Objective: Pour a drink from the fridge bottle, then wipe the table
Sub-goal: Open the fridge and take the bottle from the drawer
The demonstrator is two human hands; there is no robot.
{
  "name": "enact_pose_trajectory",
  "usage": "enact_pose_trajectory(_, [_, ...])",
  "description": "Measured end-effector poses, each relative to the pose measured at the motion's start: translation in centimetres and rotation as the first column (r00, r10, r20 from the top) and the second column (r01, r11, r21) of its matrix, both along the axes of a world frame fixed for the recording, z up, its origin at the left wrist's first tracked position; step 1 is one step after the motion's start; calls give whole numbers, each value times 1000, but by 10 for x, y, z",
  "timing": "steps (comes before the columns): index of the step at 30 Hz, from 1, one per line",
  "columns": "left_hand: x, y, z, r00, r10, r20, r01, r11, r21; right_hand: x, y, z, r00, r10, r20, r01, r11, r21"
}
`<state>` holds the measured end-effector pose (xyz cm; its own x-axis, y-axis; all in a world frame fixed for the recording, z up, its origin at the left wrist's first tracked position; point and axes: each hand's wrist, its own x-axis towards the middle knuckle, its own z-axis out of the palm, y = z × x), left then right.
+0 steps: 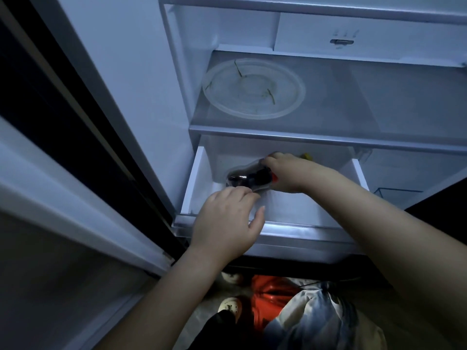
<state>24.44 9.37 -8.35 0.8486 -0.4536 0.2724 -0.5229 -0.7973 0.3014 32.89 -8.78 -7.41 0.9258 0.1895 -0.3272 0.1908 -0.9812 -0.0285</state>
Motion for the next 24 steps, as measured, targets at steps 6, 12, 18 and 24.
enact_pose_trajectory(6, [0,0,-2,999,4,34,-4,1000,-7,18,-7,-10,992,-67,-112,63,997,-32])
enact_pose_trajectory(12, [1,0,-3,999,9,31,-8,1000,-29,22,-17,-36,1000,-24,-18,22,995,-100])
enact_pose_trajectory(18, [0,-1,-3,1000,8,28,-7,1000,-28,20,-27,-49,998,-48,-32,46,997,-66])
enact_pose_trajectory(24, [0,-1,-3,1000,3,6,-3,1000,-18,17,-30,-57,994,-56,-93,53,998,-36])
